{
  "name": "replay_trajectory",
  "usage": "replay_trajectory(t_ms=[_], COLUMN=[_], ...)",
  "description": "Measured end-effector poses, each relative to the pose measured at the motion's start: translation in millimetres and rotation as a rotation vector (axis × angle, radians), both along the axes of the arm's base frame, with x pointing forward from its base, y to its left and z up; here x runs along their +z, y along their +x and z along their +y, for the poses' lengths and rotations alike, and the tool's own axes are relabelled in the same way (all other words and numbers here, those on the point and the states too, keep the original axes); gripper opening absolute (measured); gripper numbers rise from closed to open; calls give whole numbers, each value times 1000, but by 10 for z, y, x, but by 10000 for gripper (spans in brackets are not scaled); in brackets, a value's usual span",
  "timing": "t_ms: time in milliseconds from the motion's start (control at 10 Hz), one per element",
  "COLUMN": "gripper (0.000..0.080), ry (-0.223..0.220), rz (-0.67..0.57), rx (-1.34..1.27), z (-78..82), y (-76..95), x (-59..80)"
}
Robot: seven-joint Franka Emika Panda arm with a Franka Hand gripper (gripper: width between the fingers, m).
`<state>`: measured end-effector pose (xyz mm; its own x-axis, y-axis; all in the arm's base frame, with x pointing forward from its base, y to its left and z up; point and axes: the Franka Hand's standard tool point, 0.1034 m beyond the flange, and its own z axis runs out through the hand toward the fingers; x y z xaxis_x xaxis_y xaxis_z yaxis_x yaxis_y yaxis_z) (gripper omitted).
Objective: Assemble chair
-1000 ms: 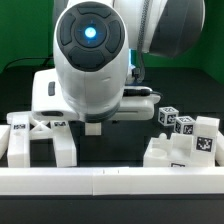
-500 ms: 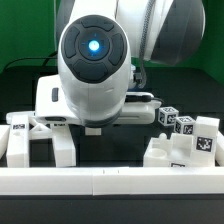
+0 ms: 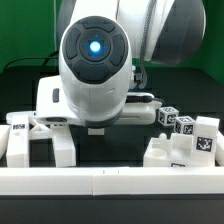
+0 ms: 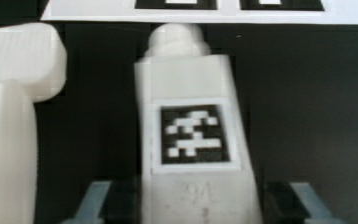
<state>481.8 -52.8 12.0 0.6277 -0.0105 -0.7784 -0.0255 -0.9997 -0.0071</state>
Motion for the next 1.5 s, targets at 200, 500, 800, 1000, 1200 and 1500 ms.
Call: replay_trajectory(t_ms=[200,500,800,1000,1200,1500], gripper=[285,286,287,287,287,287], ry=[0,9,39,34,30,43], rz=[-1,-14,-42,-73,-166,-420], rx=[-1,9,33,32,29,49], z=[-6,113,263,239,236,370], y=[4,81,235,264,366,574], x=[3,153,468,406,404,639])
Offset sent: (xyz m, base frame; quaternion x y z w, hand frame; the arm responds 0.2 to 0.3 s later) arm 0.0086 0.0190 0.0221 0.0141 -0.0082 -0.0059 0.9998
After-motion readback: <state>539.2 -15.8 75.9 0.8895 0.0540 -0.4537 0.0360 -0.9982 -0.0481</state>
